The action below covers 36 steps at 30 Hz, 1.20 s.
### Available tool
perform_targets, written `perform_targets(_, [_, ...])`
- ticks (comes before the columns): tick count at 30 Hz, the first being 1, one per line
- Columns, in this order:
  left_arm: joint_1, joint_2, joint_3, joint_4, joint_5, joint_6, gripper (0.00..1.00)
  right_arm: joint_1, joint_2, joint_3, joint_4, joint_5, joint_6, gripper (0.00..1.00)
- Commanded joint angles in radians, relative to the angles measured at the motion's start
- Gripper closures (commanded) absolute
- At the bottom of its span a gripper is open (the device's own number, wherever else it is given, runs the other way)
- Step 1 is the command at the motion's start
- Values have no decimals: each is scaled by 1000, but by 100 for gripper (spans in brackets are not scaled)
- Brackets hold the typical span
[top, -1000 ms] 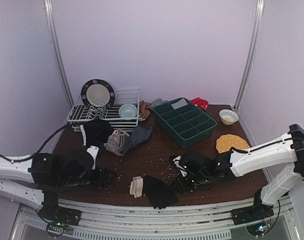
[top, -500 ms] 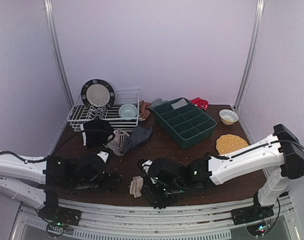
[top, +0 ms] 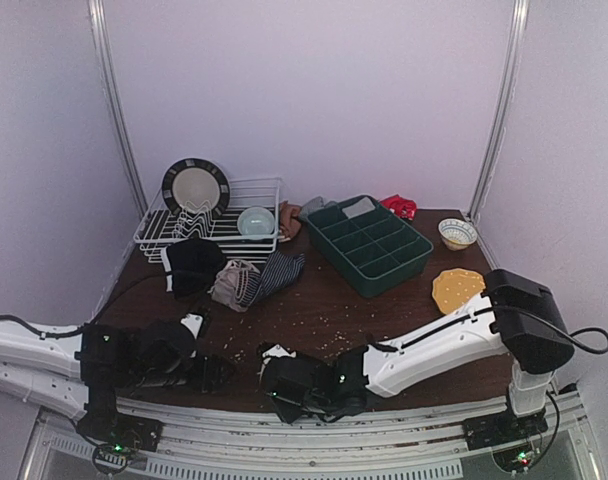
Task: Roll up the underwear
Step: Pick up the underwear from the center of the board.
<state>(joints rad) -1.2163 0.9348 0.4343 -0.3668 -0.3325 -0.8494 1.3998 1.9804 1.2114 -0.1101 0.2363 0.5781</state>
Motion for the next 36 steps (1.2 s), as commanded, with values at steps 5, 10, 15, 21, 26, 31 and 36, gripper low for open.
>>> perform_targets(5, [8, 24, -10, 35, 19, -27, 28, 6, 68, 67, -37, 120, 43, 48])
perform_targets(10, [8, 35, -9, 48, 39, -29, 29, 5, 74, 79, -37, 132, 43, 79])
perform_targets(15, [8, 53, -20, 130, 94, 7, 29, 8, -27, -8, 13, 144, 19, 100])
perform_targets(21, [8, 137, -17, 261, 152, 57, 29, 8, -148, -109, 32, 123, -1, 100])
perform_targets(26, [16, 251, -8, 375, 219, 85, 29, 9, -209, -171, 58, 99, -5, 100])
perform_targets(31, [28, 351, 4, 501, 303, 69, 29, 8, -212, -184, 58, 103, 0, 100])
perform_targets(36, [49, 376, -19, 614, 358, -12, 29, 7, -206, -185, 54, 108, 4, 100])
